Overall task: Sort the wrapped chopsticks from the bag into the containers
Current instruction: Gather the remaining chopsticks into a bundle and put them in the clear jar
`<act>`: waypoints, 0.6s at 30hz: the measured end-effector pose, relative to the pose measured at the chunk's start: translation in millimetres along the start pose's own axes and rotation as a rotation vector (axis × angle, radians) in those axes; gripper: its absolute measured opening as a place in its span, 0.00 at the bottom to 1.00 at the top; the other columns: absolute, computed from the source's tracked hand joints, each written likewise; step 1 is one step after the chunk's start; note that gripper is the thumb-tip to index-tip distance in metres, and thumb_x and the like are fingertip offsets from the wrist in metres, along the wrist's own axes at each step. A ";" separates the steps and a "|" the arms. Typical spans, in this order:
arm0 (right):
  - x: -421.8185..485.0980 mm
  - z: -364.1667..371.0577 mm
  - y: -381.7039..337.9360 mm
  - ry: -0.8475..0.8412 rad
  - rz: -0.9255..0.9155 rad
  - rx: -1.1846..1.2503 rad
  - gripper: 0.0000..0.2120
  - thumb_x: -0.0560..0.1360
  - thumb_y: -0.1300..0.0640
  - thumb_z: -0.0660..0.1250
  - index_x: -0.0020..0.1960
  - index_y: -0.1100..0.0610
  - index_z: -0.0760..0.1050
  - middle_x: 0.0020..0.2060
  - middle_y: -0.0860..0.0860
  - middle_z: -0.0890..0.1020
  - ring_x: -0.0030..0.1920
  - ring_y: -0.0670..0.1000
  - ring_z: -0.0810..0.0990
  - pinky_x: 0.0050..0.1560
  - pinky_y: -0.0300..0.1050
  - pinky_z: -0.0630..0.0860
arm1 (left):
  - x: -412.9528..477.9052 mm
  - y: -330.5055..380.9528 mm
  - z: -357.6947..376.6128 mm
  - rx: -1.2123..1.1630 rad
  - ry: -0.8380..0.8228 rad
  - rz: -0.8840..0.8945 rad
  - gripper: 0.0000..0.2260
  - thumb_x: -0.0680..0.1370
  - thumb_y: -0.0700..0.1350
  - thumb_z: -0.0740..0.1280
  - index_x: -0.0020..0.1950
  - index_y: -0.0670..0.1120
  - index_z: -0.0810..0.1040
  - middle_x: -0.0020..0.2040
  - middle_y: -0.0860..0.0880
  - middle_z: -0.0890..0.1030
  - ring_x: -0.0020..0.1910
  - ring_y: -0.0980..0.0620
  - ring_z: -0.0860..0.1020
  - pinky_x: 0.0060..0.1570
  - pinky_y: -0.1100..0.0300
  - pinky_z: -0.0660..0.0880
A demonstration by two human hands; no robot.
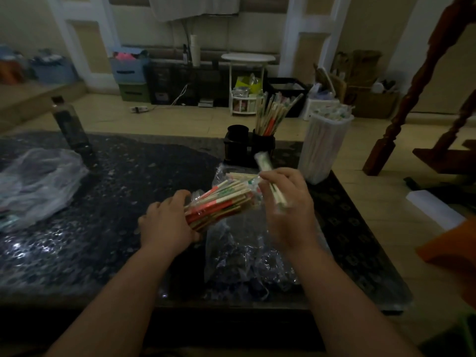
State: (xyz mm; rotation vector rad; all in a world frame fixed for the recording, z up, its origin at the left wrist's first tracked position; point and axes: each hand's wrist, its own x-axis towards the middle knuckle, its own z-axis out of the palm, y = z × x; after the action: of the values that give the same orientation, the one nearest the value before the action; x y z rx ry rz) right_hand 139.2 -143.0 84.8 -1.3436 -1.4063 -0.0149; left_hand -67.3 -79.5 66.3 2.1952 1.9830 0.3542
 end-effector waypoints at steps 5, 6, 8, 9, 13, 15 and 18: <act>4.9 2.0 -5.4 0.063 0.300 0.358 0.06 0.78 0.61 0.67 0.45 0.51 0.79 0.42 0.53 0.83 0.43 0.47 0.83 0.43 0.42 0.80 | 1.1 1.0 3.5 0.014 0.016 0.022 0.40 0.63 0.57 0.77 0.70 0.60 0.60 0.65 0.52 0.74 0.63 0.45 0.70 0.59 0.46 0.68; 5.1 1.6 -7.8 0.065 0.383 0.443 0.05 0.79 0.61 0.67 0.45 0.54 0.79 0.38 0.52 0.83 0.39 0.45 0.83 0.39 0.40 0.79 | 1.5 1.3 3.5 0.012 0.014 0.023 0.40 0.63 0.57 0.77 0.70 0.60 0.60 0.65 0.52 0.74 0.63 0.45 0.70 0.59 0.46 0.68; 5.9 1.7 -10.2 0.062 0.470 0.506 0.05 0.79 0.63 0.65 0.45 0.60 0.77 0.32 0.50 0.80 0.31 0.41 0.79 0.33 0.34 0.74 | 1.8 2.0 3.8 0.018 0.013 0.028 0.40 0.63 0.57 0.77 0.70 0.60 0.60 0.65 0.52 0.74 0.63 0.45 0.69 0.59 0.45 0.68; 6.1 1.9 -10.0 0.058 0.491 0.530 0.05 0.80 0.63 0.65 0.45 0.60 0.76 0.30 0.48 0.79 0.30 0.40 0.78 0.31 0.33 0.73 | 1.9 2.4 4.1 0.019 0.013 0.033 0.40 0.63 0.56 0.77 0.70 0.60 0.60 0.65 0.52 0.74 0.63 0.45 0.69 0.59 0.46 0.68; 10.0 2.8 -5.2 0.054 0.517 0.559 0.06 0.79 0.64 0.65 0.43 0.59 0.76 0.27 0.44 0.78 0.29 0.37 0.76 0.30 0.32 0.72 | 2.5 3.3 4.8 -0.017 0.001 0.048 0.40 0.63 0.56 0.78 0.69 0.60 0.60 0.65 0.53 0.74 0.64 0.46 0.69 0.59 0.46 0.68; 11.5 1.5 -5.8 0.011 0.539 0.562 0.05 0.78 0.64 0.67 0.44 0.58 0.74 0.32 0.45 0.79 0.31 0.38 0.78 0.32 0.33 0.74 | 2.4 3.6 5.1 -0.024 0.013 0.065 0.40 0.62 0.56 0.78 0.69 0.61 0.60 0.65 0.53 0.74 0.63 0.46 0.69 0.59 0.46 0.68; 10.3 2.7 -2.1 -0.081 0.594 0.571 0.10 0.74 0.64 0.73 0.43 0.55 0.71 0.39 0.52 0.80 0.38 0.45 0.82 0.38 0.39 0.79 | 1.9 4.0 6.1 -0.030 0.017 0.089 0.41 0.62 0.56 0.78 0.70 0.61 0.61 0.64 0.53 0.74 0.63 0.46 0.69 0.59 0.46 0.68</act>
State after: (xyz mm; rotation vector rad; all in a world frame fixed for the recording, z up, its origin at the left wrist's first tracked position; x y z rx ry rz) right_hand 138.8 -135.0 92.2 -1.2233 -0.9216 0.7830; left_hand -61.6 -77.8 61.7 2.2738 1.8801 0.4124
